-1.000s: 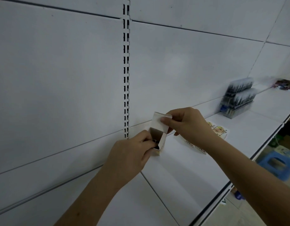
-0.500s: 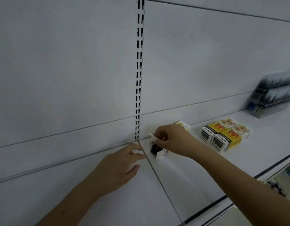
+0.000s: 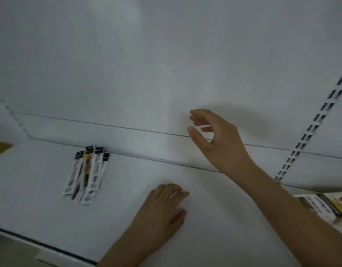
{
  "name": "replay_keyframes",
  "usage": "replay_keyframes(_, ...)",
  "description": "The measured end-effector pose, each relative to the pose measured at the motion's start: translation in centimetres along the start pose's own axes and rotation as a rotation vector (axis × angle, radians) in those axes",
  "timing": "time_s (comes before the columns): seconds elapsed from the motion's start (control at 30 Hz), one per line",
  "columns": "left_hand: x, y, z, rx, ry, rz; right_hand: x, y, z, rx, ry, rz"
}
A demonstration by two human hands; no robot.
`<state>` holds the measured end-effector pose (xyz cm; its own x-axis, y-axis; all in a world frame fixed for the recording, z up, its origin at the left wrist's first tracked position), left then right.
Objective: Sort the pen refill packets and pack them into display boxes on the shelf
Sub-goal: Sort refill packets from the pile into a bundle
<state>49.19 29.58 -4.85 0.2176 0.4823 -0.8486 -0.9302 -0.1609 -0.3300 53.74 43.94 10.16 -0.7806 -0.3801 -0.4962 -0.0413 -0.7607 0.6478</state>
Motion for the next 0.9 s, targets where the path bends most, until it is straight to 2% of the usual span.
replay_keyframes(0.17,-6.5,7.6,-4.7,-0.156,-0.156,0.059,10.8,5.1,1.4,0.004,0.059,0.123)
replay_keyframes(0.33,-13.7,16.6,-8.4,-0.319,-0.388,0.224,23.2,5.7,-0.3,0.179,0.287,-0.085)
replay_keyframes(0.4,-14.6,20.4,-9.3,-0.376,-0.346,0.274,27.1,5.7,-1.4,0.246,0.404,-0.232)
replay_keyframes(0.47,-14.5,23.5,-9.7,-0.406,-0.233,0.256,29.7,6.0,-2.2,0.259,0.48,-0.348)
replay_keyframes(0.6,-13.6,26.6,-9.0,-0.373,-0.042,0.096,32.2,6.1,-2.3,0.328,0.418,-0.372)
replay_keyframes(0.7,-13.7,27.2,-8.5,-0.356,-0.077,-0.024,32.6,6.1,-2.2,0.456,0.389,-0.225)
replay_keyframes(0.8,-13.7,26.8,-8.7,-0.318,-0.078,-0.131,32.1,6.5,-2.0,0.484,0.332,-0.226)
replay_keyframes(0.9,-14.0,27.6,-9.0,-0.424,-0.133,-0.371,32.5,6.8,-1.7,0.49,0.333,-0.276)
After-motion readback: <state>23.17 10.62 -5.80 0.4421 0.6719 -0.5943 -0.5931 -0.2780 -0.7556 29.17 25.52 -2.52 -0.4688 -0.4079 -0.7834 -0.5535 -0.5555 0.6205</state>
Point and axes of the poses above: each hand's wrist, its own z-axis towards the middle knuckle, its own x-axis out of the palm, y = z × x, the point moved 8 cm from there along z, towards the middle knuckle, and after that the axes turned 6 degrees about -y, right-handed, at the moved point
